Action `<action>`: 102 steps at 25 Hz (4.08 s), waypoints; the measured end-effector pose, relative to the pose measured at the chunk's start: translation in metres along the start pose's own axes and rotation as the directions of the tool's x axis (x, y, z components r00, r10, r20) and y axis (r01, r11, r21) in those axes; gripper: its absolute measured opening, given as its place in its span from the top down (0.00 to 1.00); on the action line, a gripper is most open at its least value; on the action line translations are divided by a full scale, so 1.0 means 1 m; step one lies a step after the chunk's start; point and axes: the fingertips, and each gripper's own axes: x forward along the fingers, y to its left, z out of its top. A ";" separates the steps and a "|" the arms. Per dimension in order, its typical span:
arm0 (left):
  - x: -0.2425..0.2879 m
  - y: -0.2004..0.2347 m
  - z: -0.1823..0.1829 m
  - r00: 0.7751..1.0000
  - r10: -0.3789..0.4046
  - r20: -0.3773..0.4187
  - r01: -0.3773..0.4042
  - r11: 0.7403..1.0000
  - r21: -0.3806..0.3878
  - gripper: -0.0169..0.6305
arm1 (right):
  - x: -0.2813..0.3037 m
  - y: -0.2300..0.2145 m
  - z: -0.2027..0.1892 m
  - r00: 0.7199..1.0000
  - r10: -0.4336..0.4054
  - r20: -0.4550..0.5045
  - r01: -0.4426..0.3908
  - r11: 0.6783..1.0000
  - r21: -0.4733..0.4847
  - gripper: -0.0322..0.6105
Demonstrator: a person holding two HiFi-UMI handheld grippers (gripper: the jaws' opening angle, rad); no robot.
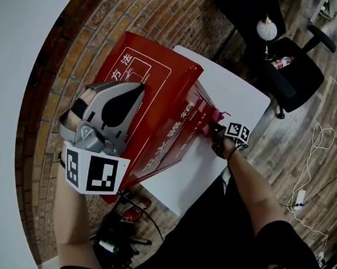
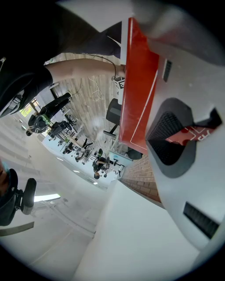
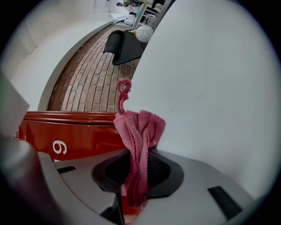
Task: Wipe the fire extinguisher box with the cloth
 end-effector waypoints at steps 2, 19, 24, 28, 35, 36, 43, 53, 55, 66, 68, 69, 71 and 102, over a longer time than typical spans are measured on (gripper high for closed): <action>0.000 0.000 0.000 1.000 -0.001 0.000 0.001 1.000 -0.001 0.93 | 0.000 0.000 -0.002 1.000 0.002 0.005 -0.002 1.000 0.005 0.79; 0.000 0.000 0.000 1.000 -0.001 -0.002 0.001 1.000 -0.001 0.93 | 0.004 -0.003 -0.037 1.000 0.004 -0.027 -0.004 1.000 0.012 0.79; 0.000 0.000 0.000 1.000 -0.001 -0.002 0.001 1.000 -0.001 0.93 | 0.004 -0.003 -0.045 0.999 -0.002 -0.041 0.002 1.000 0.014 0.79; 0.001 0.000 0.000 1.000 -0.001 -0.001 0.001 1.000 -0.001 0.93 | 0.004 -0.003 -0.045 0.999 0.003 -0.040 -0.003 1.000 0.015 0.79; 0.001 0.000 0.000 1.000 -0.001 -0.001 0.001 1.000 -0.001 0.93 | 0.002 0.006 -0.044 0.998 0.055 -0.032 -0.054 0.998 0.015 0.79; 0.001 0.000 0.000 1.000 -0.001 -0.001 0.001 1.000 -0.001 0.93 | 0.001 0.007 -0.044 0.998 0.059 -0.031 -0.058 0.998 0.014 0.79; 0.000 0.000 -0.001 1.000 0.000 0.000 0.000 1.000 -0.002 0.93 | -0.005 0.023 -0.044 0.996 0.085 -0.023 -0.085 0.996 0.001 0.79; 0.000 0.000 0.000 1.000 -0.001 -0.001 0.001 1.000 -0.002 0.93 | -0.015 0.047 -0.046 0.992 0.120 -0.028 -0.120 0.993 -0.011 0.79; 0.001 0.000 0.000 1.000 -0.002 0.000 0.002 1.000 -0.002 0.93 | -0.017 0.052 -0.046 0.992 0.126 -0.026 -0.127 0.992 -0.014 0.79; 0.001 -0.001 -0.001 1.000 0.000 0.001 0.000 1.000 -0.001 0.93 | -0.028 0.079 -0.048 0.986 0.166 -0.008 -0.166 0.986 -0.013 0.79; 0.001 0.000 0.000 1.000 0.000 0.001 0.000 1.000 -0.002 0.93 | -0.029 0.084 -0.048 0.985 0.174 -0.004 -0.174 0.985 -0.010 0.79; 0.001 0.000 0.000 1.000 -0.001 0.001 0.001 1.000 -0.001 0.93 | -0.031 0.086 -0.048 0.984 0.177 -0.002 -0.177 0.984 -0.008 0.79; 0.001 0.000 0.000 1.000 -0.002 0.001 0.002 1.000 -0.002 0.93 | -0.033 0.091 -0.049 0.983 0.183 0.002 -0.183 0.983 -0.004 0.79; 0.000 -0.001 0.000 1.000 -0.001 0.003 0.001 1.000 -0.002 0.93 | -0.073 0.194 -0.055 0.940 0.340 0.010 -0.340 0.940 -0.020 0.79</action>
